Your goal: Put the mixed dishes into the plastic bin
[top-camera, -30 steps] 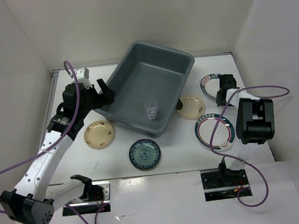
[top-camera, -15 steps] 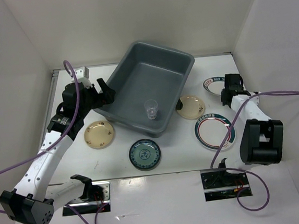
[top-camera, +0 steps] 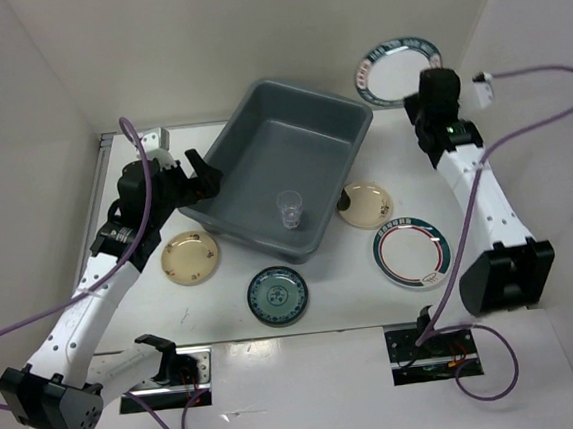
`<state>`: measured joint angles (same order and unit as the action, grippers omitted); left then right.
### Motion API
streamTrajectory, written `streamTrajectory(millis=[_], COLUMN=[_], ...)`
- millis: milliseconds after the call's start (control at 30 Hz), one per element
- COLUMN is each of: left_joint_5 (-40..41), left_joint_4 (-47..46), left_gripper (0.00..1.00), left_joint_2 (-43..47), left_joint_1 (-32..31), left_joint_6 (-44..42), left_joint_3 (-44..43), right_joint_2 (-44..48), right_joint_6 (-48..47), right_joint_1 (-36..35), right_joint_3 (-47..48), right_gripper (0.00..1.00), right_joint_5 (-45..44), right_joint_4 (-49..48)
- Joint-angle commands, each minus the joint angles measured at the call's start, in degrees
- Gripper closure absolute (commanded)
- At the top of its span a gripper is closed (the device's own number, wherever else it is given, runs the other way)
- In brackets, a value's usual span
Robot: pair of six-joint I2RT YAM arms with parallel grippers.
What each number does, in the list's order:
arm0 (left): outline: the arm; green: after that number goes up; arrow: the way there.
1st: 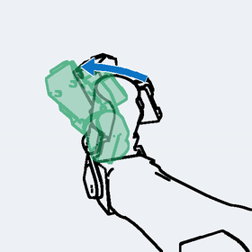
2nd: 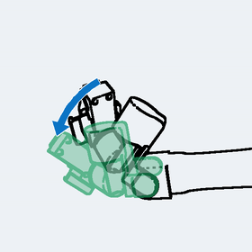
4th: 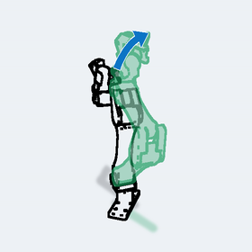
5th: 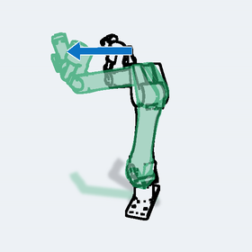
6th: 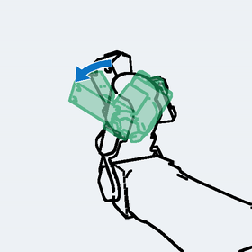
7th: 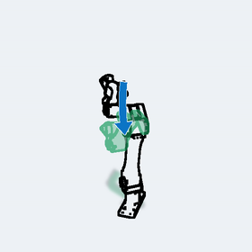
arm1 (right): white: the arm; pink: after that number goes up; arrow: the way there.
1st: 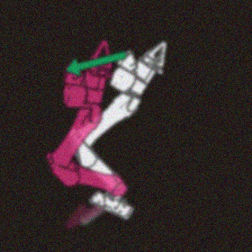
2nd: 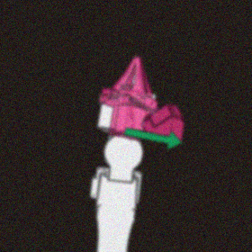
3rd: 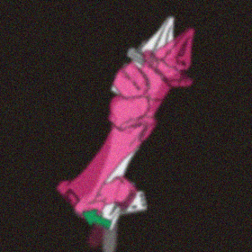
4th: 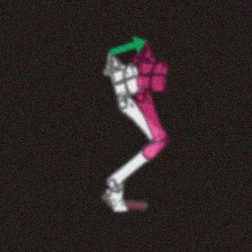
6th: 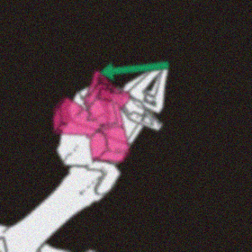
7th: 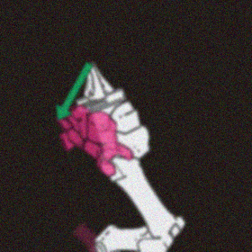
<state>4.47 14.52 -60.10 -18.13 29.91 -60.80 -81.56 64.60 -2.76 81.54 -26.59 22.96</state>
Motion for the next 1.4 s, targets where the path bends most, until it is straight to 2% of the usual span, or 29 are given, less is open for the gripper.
streamTrajectory(millis=[0,33,133,433,600,1000,1067,1100,1133,1200,1233,1333,1367], left_joint_5=[-0.78,-0.78,-0.78,-0.78,-0.78,-0.25,-0.25,-0.25,0.27,0.28,0.28,0.28,0.28], left_joint_4=[-3.71,-3.71,-3.71,-3.71,-3.71,-3.71,-3.71,-3.71,-3.71,-3.71,-3.71,-4.24,-4.24], left_gripper=[0.0,0.0,0.0,0.0,0.0,0.0,0.0,0.0,0.0,0.0,0.0,0.0,0.0], left_joint_2=[2.26,2.87,4.19,5.34,5.34,5.34,5.34,5.34,5.34,5.34,5.34,5.34,4.82], left_joint_1=[0.29,0.29,0.29,0.29,0.29,0.29,0.29,0.29,0.29,0.29,0.29,0.29,0.29], left_joint_6=[-1.17,-0.65,-0.64,-0.12,-0.12,0.41,0.41,0.41,0.41,0.41,0.41,0.41,0.41], left_joint_3=[1.29,1.29,1.82,2.96,3.49,4.02,4.02,4.02,4.02,4.02,4.02,4.02,4.02], right_joint_2=[-8.33,-13.75,-22.29,-35.5,-42.87,-52.99,-55.27,-55.81,-55.81,-56.43,-56.43,-55.73,-54.94], right_joint_6=[-11.23,-12.55,-16.34,-23.03,-24.34,-24.34,-24.34,-24.87,-24.87,-24.87,-24.87,-25.4,-26.01], right_joint_1=[-4.17,-4.7,-7.07,-11.91,-13.75,-14.9,-14.9,-14.9,-14.9,-14.9,-14.9,-14.9,-14.9], right_joint_3=[12.28,14.85,21.9,29.9,34.2,41.14,42.82,43.96,43.97,44.59,44.59,45.72,45.73], right_gripper=[0.99,0.99,0.99,0.99,0.99,0.99,0.94,0.89,0.78,0.76,0.67,0.59,0.53], right_joint_5=[8.28,12.48,17.78,26.58,27.91,28.26,28.26,28.26,28.26,27.74,27.73,26.15,26.15], right_joint_4=[1.09,2.95,8.92,15.97,18.17,20.71,22.73,22.74,23.61,23.62,23.62,24.76,24.76])
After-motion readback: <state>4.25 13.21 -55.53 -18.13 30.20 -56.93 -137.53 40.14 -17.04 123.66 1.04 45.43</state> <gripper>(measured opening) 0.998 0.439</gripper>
